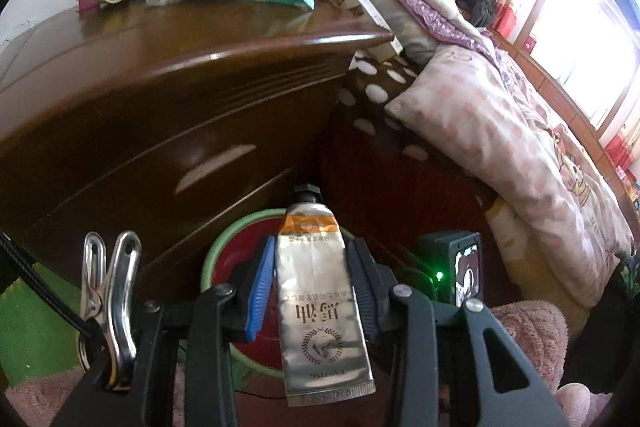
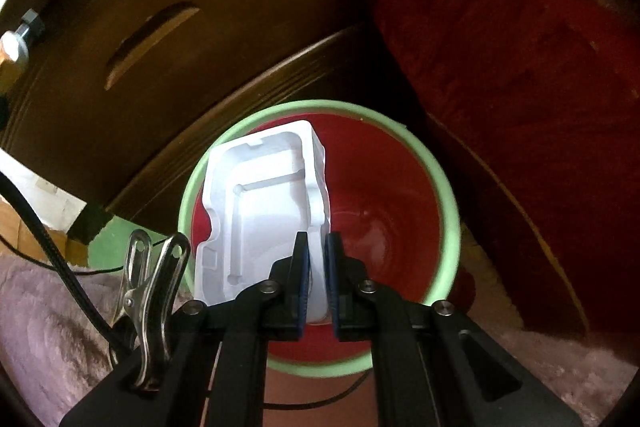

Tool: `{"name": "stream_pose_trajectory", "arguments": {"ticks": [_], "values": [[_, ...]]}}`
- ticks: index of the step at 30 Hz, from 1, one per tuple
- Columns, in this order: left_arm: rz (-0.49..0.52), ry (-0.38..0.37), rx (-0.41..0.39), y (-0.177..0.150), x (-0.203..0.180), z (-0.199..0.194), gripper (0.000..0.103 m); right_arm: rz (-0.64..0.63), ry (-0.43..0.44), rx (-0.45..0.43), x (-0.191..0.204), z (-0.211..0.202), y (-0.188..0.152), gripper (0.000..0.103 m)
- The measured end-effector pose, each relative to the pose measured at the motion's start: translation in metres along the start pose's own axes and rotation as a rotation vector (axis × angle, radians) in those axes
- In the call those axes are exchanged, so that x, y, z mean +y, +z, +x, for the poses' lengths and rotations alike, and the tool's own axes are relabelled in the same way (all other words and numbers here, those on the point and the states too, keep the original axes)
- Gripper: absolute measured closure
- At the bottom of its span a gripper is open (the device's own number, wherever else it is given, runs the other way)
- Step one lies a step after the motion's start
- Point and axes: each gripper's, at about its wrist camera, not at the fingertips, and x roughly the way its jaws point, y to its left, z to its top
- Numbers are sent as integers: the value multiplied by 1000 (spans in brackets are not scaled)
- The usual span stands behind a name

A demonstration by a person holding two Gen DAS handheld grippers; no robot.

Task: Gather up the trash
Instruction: 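Carry the white tray over the red bucket and open the right gripper, then lower the silver tube into the red bucket and open the left gripper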

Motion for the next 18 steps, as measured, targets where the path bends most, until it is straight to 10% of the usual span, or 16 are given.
{"name": "stream_pose_trajectory", "arguments": {"ticks": [18], "values": [[-18,19,42,-5,7,16,64,10,39,-50,-4,-10,1,74]]}}
